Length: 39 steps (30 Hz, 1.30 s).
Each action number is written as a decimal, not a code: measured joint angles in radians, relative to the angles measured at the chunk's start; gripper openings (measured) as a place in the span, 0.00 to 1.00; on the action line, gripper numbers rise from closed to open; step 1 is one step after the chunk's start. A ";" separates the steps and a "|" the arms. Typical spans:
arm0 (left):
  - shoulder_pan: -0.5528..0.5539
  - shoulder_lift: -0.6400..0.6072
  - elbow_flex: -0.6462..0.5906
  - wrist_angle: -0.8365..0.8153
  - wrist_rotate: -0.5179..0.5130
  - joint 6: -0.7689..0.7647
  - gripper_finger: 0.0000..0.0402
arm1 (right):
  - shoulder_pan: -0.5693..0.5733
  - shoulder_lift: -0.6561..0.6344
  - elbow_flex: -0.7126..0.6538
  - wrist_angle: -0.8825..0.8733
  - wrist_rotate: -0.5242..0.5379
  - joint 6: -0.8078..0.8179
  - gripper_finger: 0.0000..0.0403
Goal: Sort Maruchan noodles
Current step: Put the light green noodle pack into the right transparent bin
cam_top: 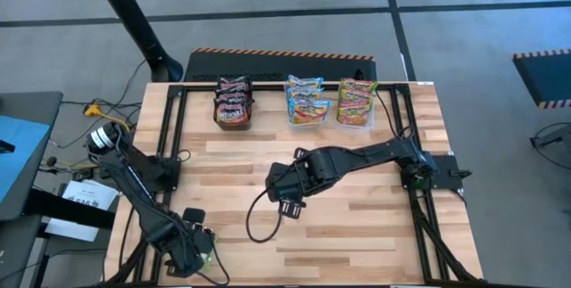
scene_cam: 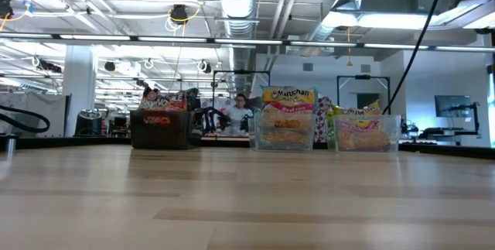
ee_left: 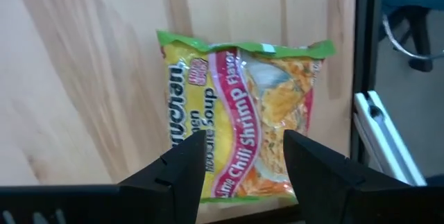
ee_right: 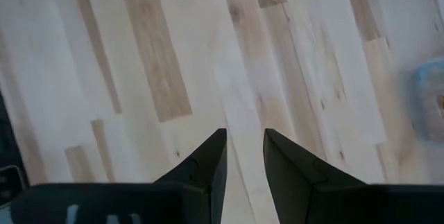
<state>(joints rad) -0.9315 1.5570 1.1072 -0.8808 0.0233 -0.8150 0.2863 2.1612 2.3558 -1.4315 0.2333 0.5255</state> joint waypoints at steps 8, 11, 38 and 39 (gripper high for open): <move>-0.005 0.000 0.000 0.019 -0.034 -0.005 0.44 | 0.024 0.000 0.000 0.043 0.000 0.051 0.29; -0.013 0.000 0.000 0.022 -0.031 -0.017 0.44 | 0.029 0.000 0.000 0.047 -0.001 0.054 0.29; -0.030 0.234 0.006 0.049 0.016 0.023 0.31 | 0.034 0.000 0.000 0.087 0.000 0.106 0.29; -0.030 0.234 0.006 0.050 0.014 0.030 0.27 | 0.034 0.000 0.000 0.087 0.000 0.106 0.29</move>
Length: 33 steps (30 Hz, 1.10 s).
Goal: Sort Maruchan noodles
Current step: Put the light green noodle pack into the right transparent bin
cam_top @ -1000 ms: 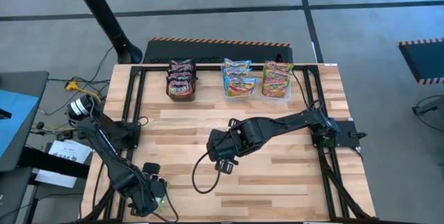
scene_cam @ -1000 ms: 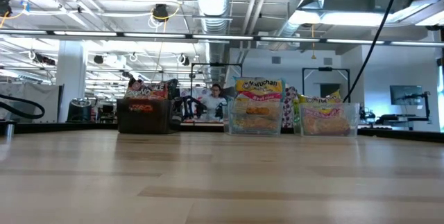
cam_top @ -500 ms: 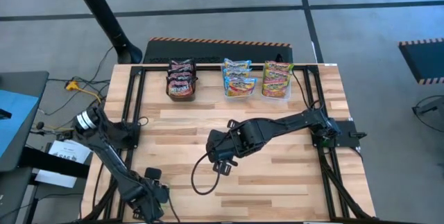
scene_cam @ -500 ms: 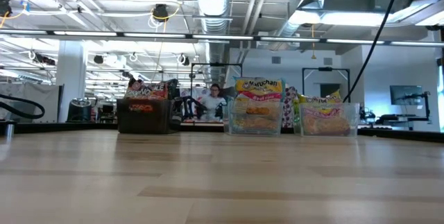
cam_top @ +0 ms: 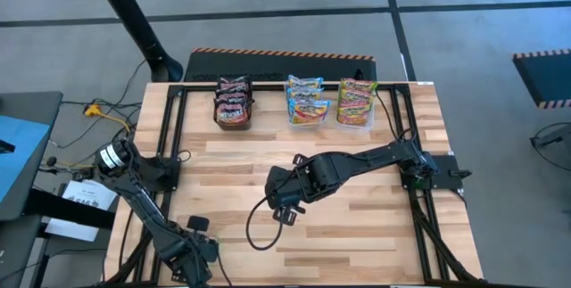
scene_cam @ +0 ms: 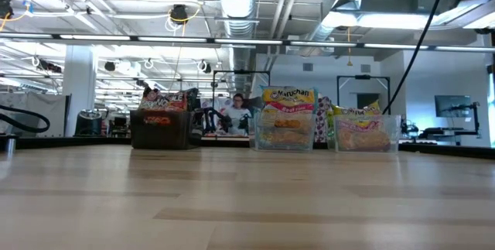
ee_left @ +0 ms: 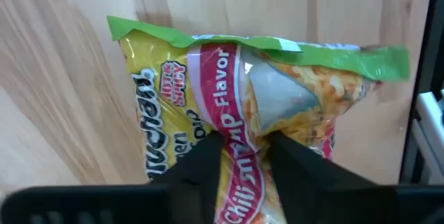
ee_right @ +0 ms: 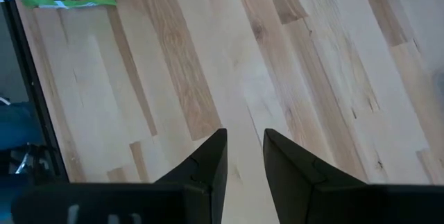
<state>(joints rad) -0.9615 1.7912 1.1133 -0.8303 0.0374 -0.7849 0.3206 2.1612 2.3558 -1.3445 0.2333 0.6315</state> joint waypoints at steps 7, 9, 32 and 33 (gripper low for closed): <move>-0.001 0.000 -0.001 0.005 -0.035 0.036 0.02 | -0.008 0.000 0.000 0.000 0.001 0.000 0.29; 0.000 -0.004 -0.001 0.002 -0.037 0.054 0.02 | -0.013 0.000 0.000 0.004 0.006 0.017 0.29; 0.233 -0.252 0.032 -0.135 -0.321 0.323 0.00 | -0.216 -0.211 0.000 0.185 -0.144 -0.064 0.29; 0.255 -0.259 0.032 -0.141 -0.327 0.346 0.00 | -0.229 -0.224 0.000 0.183 -0.153 -0.064 0.29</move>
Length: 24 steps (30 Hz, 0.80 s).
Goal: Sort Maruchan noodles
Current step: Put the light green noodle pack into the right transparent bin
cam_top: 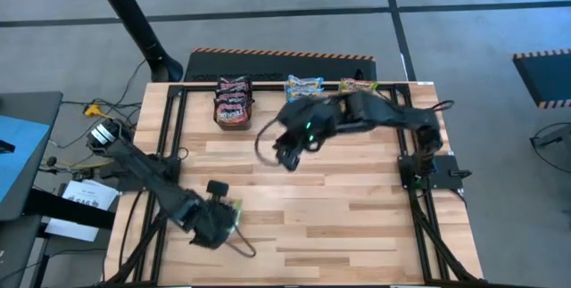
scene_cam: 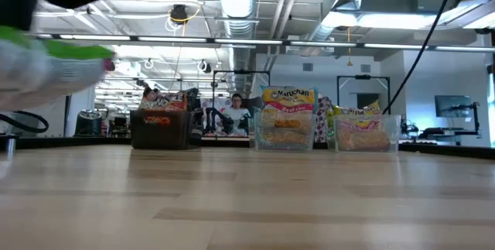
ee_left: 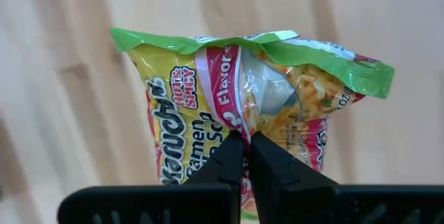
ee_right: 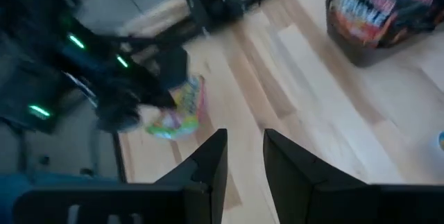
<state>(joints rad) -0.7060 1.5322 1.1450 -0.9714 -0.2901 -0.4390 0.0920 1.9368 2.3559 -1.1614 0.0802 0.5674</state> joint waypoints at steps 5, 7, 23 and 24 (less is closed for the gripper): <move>0.087 -0.023 0.002 -0.008 -0.046 0.113 0.00 | -0.055 -0.063 0.001 -0.008 -0.068 -0.020 0.29; 0.118 -0.029 0.002 -0.007 -0.064 0.156 0.00 | -0.078 -0.079 0.000 -0.031 -0.087 -0.019 0.29; 0.334 -0.030 0.002 0.131 -0.311 0.481 0.00 | -0.286 -0.098 0.000 -0.028 -0.186 -0.231 0.34; 0.345 -0.030 0.002 0.138 -0.324 0.500 0.00 | -0.301 -0.098 0.000 -0.027 -0.186 -0.237 0.36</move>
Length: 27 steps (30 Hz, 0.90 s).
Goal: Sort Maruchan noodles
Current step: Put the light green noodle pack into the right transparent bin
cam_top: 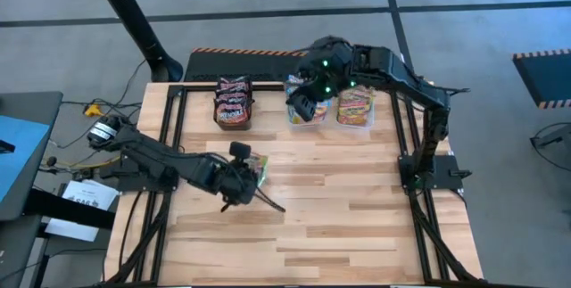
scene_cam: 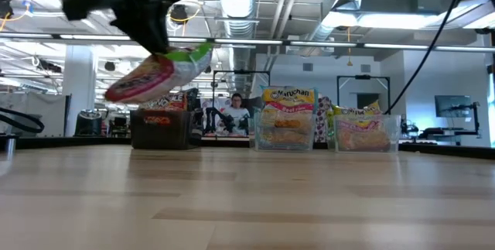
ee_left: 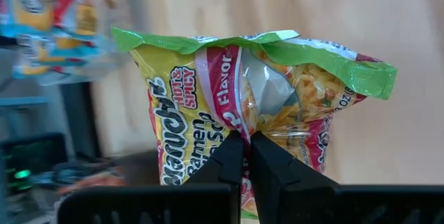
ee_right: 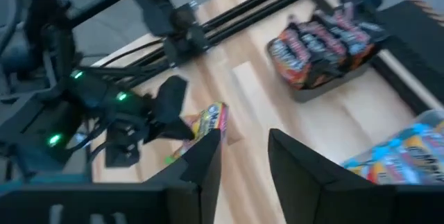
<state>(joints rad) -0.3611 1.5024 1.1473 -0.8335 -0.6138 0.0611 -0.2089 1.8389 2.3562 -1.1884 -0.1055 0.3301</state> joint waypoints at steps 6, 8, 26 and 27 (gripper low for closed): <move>0.057 0.000 0.000 0.044 -0.086 0.102 0.00 | -0.091 0.000 0.000 0.003 -0.004 -0.002 0.48; 0.073 0.000 0.000 0.062 -0.100 0.130 0.00 | -0.128 0.000 0.000 -0.001 -0.036 0.000 0.52; 0.106 0.000 0.001 0.329 -0.188 0.365 0.00 | -0.251 0.154 -0.023 -0.197 -0.457 0.038 0.57; 0.106 0.000 0.001 0.333 -0.188 0.365 0.00 | -0.243 0.169 -0.023 -0.202 -0.460 0.038 0.57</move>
<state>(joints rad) -0.2550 1.5024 1.1484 -0.5000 -0.8017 0.4263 -0.4516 2.0079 2.3329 -1.3903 -0.5656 0.3680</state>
